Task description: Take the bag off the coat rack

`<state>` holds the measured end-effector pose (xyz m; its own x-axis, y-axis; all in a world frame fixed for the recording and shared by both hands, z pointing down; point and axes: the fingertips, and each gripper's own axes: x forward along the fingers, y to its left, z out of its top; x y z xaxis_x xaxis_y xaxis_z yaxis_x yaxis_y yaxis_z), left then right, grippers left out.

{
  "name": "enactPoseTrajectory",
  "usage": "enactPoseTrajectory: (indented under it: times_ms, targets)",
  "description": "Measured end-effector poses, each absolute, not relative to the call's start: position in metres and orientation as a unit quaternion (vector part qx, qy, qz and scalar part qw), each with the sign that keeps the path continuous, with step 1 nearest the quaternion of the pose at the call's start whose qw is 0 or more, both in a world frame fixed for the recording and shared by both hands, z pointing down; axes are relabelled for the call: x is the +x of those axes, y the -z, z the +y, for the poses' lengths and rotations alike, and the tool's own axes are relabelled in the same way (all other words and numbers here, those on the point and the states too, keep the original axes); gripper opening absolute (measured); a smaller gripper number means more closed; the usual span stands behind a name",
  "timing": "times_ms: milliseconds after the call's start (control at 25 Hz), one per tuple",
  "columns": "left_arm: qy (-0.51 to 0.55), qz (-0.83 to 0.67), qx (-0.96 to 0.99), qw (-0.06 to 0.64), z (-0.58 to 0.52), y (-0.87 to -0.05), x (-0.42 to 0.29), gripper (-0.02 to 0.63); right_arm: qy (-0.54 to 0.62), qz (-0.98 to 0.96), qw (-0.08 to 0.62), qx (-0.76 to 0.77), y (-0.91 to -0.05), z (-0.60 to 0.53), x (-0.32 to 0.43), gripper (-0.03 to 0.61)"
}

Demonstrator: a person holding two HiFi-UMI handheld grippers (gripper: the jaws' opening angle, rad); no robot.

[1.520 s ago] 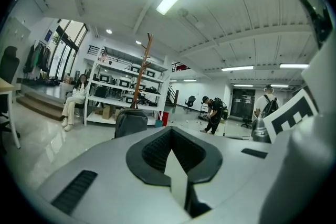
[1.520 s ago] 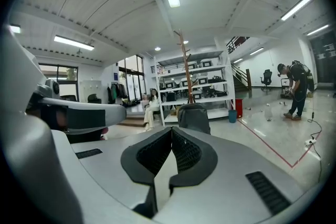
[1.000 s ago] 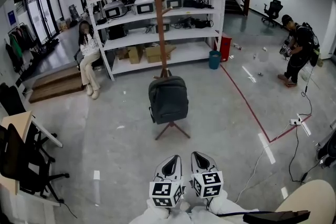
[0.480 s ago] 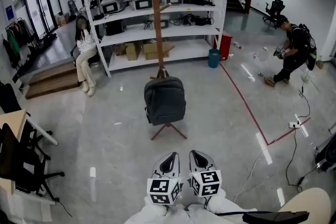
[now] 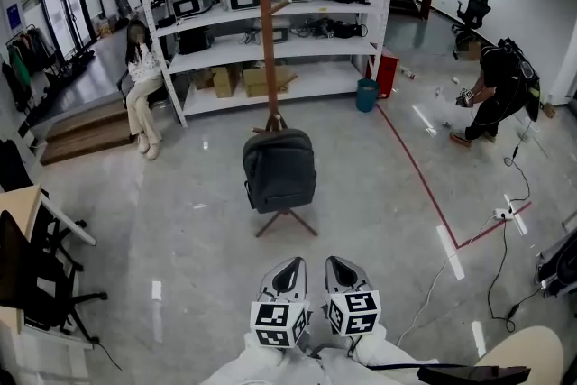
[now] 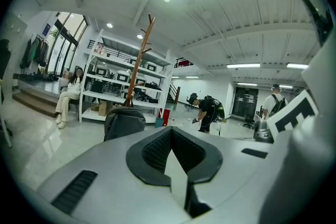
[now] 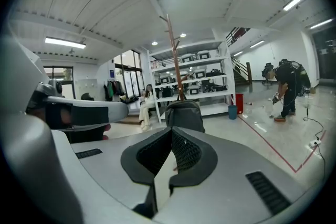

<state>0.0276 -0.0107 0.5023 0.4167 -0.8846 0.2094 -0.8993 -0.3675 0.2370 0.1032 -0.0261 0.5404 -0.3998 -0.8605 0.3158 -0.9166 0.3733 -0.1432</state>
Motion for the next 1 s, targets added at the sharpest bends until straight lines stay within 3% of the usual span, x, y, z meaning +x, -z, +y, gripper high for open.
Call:
enactPoseTrajectory:
  times_ms: [1000]
  targets:
    - [-0.016,-0.532,0.833,0.153,-0.128,-0.503,0.007,0.002,-0.139,-0.82,0.098,0.547,-0.538,-0.139,0.08,0.012]
